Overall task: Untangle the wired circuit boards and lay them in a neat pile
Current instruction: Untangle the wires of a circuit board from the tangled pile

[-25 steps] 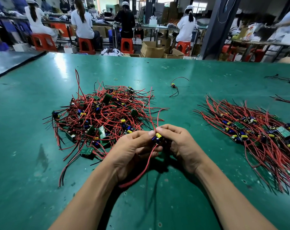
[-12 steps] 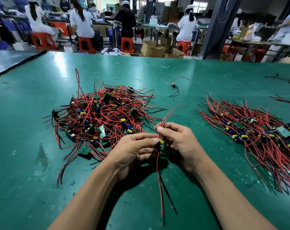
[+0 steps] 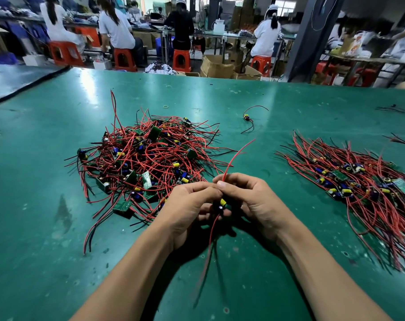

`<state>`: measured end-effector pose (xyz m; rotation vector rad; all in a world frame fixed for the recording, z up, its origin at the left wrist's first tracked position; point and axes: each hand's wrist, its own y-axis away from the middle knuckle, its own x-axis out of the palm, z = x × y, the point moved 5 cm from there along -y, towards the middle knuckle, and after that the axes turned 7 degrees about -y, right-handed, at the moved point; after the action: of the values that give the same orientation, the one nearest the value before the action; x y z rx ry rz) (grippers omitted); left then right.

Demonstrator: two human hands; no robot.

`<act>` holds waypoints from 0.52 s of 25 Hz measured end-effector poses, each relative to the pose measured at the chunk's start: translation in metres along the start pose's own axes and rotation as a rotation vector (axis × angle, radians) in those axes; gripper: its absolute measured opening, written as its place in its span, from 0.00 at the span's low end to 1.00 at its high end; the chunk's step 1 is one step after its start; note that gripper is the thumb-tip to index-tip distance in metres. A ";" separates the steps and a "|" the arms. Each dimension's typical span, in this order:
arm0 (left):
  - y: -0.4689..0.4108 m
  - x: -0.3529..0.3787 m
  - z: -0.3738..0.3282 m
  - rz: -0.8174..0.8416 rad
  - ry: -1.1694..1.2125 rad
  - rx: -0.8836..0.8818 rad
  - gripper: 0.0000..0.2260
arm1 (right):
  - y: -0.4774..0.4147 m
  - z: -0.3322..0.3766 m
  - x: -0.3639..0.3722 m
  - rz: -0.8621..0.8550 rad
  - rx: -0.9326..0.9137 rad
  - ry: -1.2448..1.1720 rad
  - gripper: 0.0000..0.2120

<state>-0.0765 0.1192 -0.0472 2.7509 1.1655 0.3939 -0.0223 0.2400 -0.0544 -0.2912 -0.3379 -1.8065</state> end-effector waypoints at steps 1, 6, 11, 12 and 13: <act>0.000 -0.001 0.000 -0.006 -0.014 0.004 0.10 | 0.000 0.000 0.000 -0.013 -0.004 0.020 0.11; 0.000 0.000 -0.002 0.005 -0.092 -0.004 0.04 | -0.001 -0.003 -0.003 -0.143 -0.055 0.110 0.09; 0.001 0.006 0.000 0.022 -0.144 -0.010 0.03 | -0.009 0.004 -0.029 -0.417 -0.182 0.219 0.05; 0.002 0.006 0.000 0.031 -0.153 -0.010 0.03 | -0.010 0.004 -0.033 -0.460 -0.199 0.192 0.05; 0.002 0.006 -0.001 0.033 -0.151 -0.009 0.03 | -0.010 0.003 -0.036 -0.489 -0.216 0.187 0.05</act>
<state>-0.0718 0.1224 -0.0452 2.7397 1.0807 0.1900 -0.0226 0.2757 -0.0653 -0.1960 -0.0815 -2.3394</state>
